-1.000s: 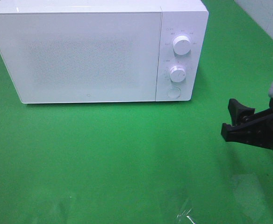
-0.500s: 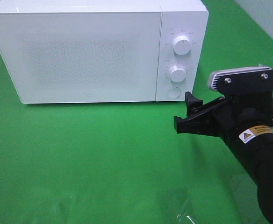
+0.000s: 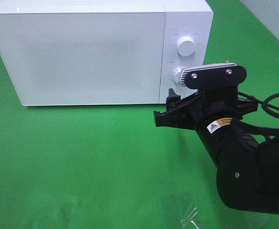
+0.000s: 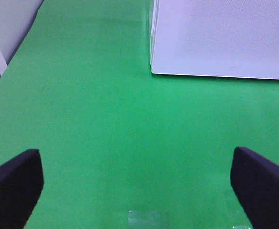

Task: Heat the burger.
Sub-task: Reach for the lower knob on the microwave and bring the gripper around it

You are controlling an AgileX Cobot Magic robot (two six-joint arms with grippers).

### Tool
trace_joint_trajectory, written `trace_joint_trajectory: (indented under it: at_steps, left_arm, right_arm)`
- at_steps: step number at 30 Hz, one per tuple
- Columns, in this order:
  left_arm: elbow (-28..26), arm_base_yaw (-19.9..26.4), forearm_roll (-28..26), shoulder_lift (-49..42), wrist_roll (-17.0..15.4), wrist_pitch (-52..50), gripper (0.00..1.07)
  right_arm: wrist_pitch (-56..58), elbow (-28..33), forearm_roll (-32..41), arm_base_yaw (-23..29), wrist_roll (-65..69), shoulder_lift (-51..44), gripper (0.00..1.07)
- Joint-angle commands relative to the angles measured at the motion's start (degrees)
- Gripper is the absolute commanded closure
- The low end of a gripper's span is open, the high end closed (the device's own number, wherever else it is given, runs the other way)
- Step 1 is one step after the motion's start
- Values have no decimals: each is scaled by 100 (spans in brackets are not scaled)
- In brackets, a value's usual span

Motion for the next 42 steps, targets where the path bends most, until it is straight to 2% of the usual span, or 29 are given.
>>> trace_joint_trajectory:
  at_steps: [1, 9, 22, 42]
  left_arm:
    - [11, 6, 0, -92, -34, -74, 6]
    - [11, 6, 0, -92, -34, -74, 6]
    - [11, 6, 0, -92, -34, -74, 6]
    - [11, 6, 0, -92, -29, -74, 6]
  right_arm:
    - [-676, -206, 0, -109, -74, 69, 33]
    - [-510, -487, -40, -458, -69, 201, 33]
    - [-172, -1008, -544, -963, 17, 733, 33]
    - [172, -1679, -859, -1169, 470, 1524, 33]
